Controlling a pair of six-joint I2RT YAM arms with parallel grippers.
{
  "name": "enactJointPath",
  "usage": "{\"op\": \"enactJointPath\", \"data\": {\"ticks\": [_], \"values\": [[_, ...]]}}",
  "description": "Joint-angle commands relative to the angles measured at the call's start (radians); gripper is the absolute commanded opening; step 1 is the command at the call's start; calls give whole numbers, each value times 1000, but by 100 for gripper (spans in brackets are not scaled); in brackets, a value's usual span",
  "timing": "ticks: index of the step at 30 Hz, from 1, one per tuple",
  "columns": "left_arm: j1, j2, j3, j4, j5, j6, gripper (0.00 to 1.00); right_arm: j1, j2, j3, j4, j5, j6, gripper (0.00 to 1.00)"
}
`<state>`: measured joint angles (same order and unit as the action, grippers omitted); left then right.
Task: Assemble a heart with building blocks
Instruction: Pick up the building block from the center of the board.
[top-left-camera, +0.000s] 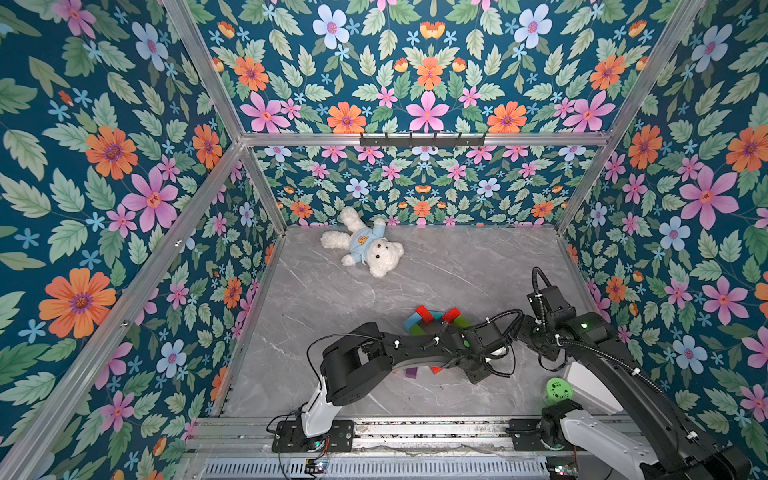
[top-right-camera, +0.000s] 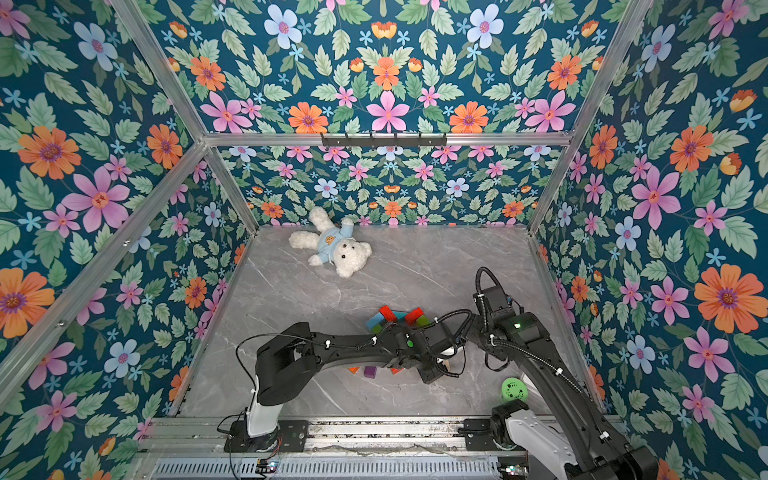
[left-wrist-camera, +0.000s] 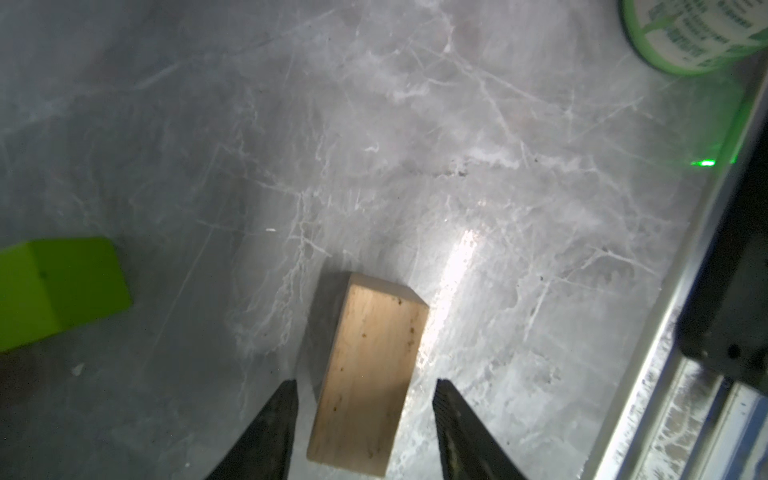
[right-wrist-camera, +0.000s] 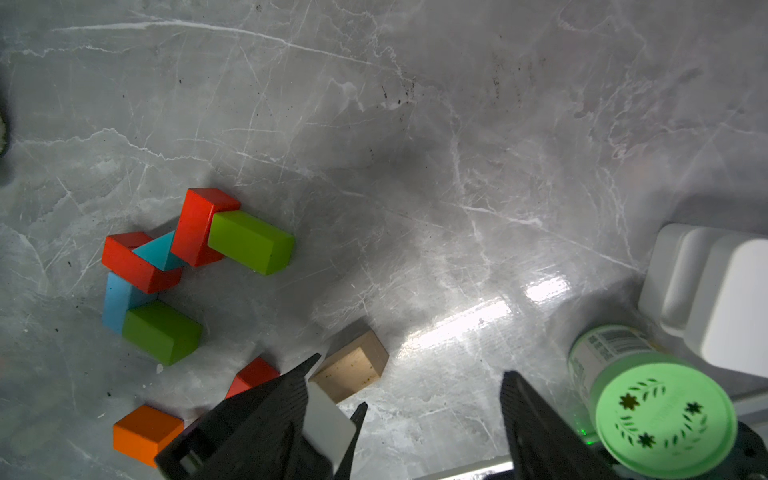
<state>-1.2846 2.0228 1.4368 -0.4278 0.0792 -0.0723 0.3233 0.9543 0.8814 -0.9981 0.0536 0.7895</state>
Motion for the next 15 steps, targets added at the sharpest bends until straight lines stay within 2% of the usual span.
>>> {"op": "enactJointPath", "data": {"ticks": [1, 10, 13, 15], "values": [[-5, -2, 3, -19, -2, 28, 57, 2, -5, -3, 14, -18, 11, 75], [-8, 39, 33, -31, -13, 33, 44, -1, -23, -8, 16, -20, 10, 72], [-7, 37, 33, -32, -27, 30, 34, 0, -22, -6, 20, -24, 10, 69], [-7, 28, 26, -24, -37, 26, 22, 0, -19, -1, 23, -27, 11, 67]]}}
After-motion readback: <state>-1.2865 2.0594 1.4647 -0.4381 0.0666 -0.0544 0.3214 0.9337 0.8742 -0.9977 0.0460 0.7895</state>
